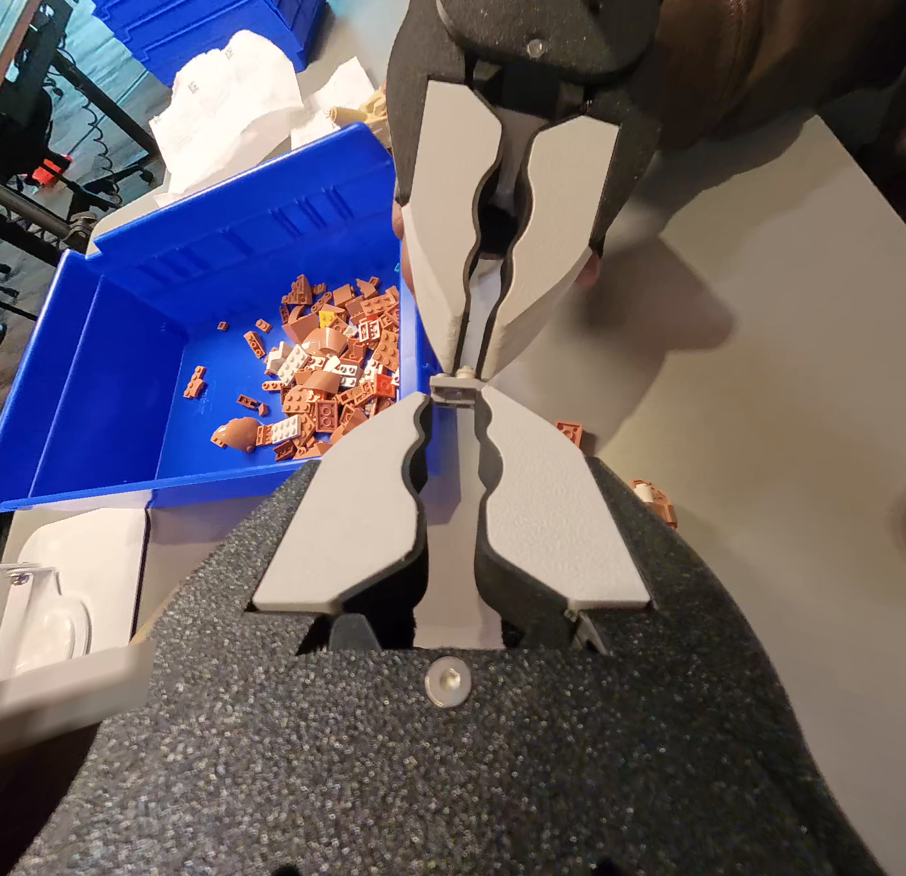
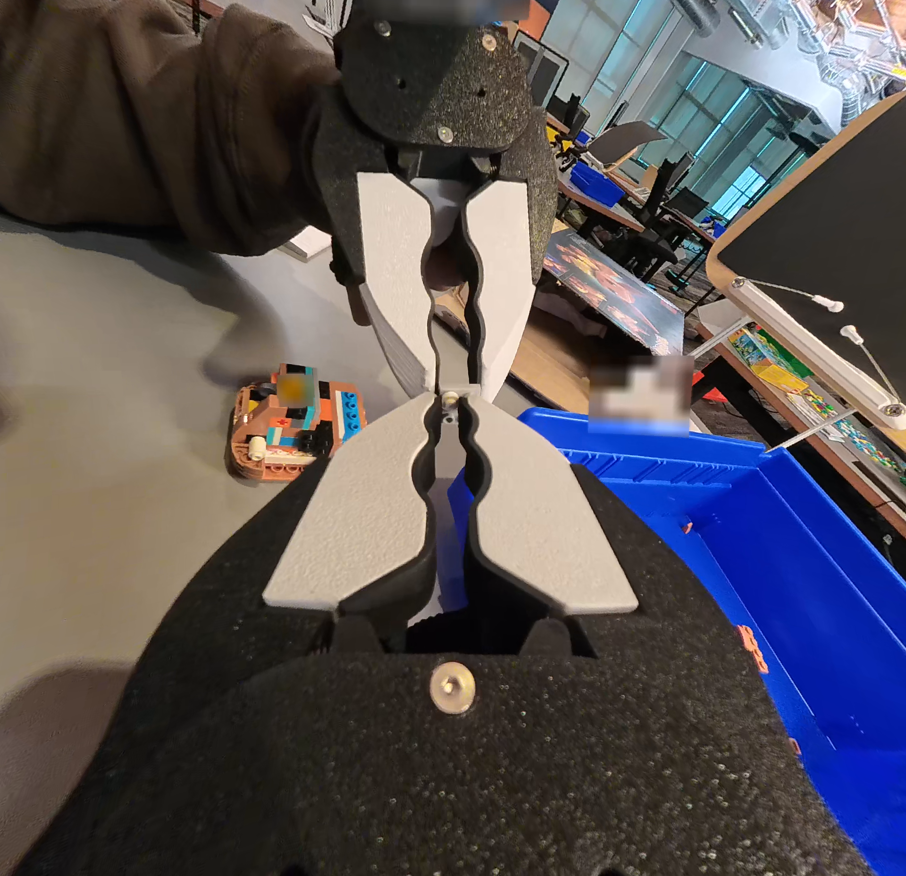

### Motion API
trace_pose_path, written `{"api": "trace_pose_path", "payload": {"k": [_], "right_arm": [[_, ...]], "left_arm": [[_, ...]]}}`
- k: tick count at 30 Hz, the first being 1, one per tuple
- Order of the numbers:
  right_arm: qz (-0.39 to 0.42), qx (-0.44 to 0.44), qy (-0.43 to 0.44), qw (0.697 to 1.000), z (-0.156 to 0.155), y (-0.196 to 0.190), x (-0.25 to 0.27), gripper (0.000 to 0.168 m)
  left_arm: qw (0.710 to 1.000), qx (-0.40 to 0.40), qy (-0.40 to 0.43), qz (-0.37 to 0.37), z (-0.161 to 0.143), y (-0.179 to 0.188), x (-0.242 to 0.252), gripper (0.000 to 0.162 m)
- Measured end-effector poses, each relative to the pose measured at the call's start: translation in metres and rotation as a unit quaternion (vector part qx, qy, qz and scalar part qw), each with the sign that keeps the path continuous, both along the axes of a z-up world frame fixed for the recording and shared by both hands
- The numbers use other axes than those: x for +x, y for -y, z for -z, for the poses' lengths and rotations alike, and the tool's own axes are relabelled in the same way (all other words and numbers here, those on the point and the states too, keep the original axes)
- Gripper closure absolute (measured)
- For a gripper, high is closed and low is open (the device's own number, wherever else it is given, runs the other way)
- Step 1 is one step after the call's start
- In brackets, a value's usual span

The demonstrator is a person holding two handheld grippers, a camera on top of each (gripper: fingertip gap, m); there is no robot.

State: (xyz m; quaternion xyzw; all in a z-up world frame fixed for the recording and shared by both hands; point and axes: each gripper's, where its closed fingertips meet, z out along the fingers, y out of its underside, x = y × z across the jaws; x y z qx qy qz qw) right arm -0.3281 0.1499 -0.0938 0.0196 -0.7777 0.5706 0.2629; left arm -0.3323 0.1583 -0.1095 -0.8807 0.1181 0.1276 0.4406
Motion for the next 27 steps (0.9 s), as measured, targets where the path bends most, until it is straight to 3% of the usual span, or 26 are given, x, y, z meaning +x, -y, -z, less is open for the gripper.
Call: {"api": "trace_pose_path", "payload": {"k": [9,20,23,27], "right_arm": [[0.006,0.002,-0.006,1.0,-0.001,-0.002,-0.002,0.164],[0.026,-0.026,-0.034,0.999,-0.016,-0.012,-0.008,0.164],[0.065,-0.027,-0.047,0.996,-0.018,-0.018,-0.02,0.163],[0.192,0.038,-0.064,0.979,0.002,-0.038,-0.059,0.162]], "left_arm": [[1.0,0.02,0.01,0.009,-0.003,0.002,-0.001,0.146],[0.993,0.084,0.086,0.01,-0.009,0.004,-0.008,0.146],[0.991,0.093,0.094,-0.008,-0.01,0.004,-0.014,0.146],[0.988,0.098,0.107,-0.047,-0.008,0.003,-0.025,0.146]]}}
